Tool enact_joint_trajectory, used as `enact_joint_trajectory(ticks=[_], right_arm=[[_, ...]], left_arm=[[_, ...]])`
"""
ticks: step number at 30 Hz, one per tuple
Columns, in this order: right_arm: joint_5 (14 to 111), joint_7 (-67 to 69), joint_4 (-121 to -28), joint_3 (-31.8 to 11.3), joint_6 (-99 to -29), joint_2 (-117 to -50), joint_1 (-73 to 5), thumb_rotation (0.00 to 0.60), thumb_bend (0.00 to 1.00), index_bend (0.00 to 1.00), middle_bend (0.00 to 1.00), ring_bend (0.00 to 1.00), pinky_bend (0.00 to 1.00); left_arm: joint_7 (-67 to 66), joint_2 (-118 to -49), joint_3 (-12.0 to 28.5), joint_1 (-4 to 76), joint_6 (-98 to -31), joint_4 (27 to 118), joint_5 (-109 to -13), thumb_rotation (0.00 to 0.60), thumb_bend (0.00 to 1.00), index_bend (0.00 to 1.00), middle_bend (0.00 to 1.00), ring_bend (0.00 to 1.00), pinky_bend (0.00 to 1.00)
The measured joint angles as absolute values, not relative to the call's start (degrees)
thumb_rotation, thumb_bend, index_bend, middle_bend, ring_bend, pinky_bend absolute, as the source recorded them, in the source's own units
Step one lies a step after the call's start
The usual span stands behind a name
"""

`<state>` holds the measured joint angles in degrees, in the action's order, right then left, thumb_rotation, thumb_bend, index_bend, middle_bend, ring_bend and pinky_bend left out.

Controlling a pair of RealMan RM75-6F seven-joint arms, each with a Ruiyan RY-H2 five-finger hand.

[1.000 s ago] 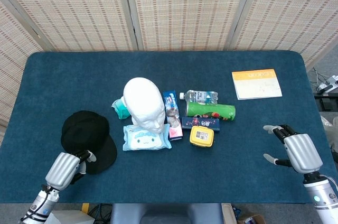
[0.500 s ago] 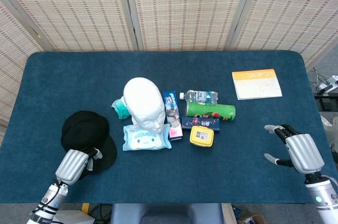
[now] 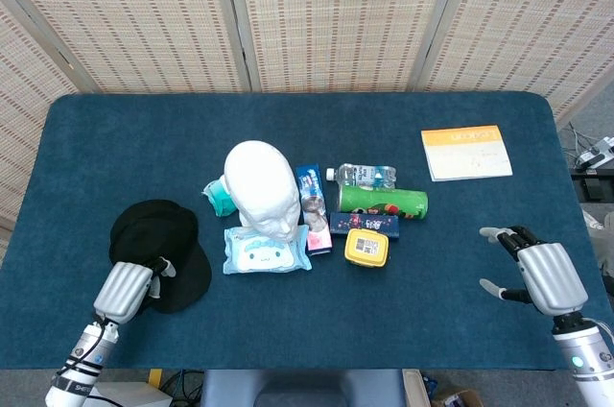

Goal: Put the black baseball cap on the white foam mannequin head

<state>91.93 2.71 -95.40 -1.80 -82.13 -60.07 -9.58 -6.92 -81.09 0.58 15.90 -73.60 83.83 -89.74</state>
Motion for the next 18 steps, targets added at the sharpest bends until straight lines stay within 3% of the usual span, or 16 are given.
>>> enact_joint_trajectory(ticks=[18], right_arm=[[91.8, 1.8, -95.6, -1.8, -81.7, -60.3, -9.7, 0.6, 0.0, 0.29, 0.39, 0.29, 0.62]], left_arm=[[-6.9, -78.9, 3.1, 16.8, -72.9, 82.4, -85.2, 0.6, 0.81, 0.46, 0.46, 0.43, 0.67]])
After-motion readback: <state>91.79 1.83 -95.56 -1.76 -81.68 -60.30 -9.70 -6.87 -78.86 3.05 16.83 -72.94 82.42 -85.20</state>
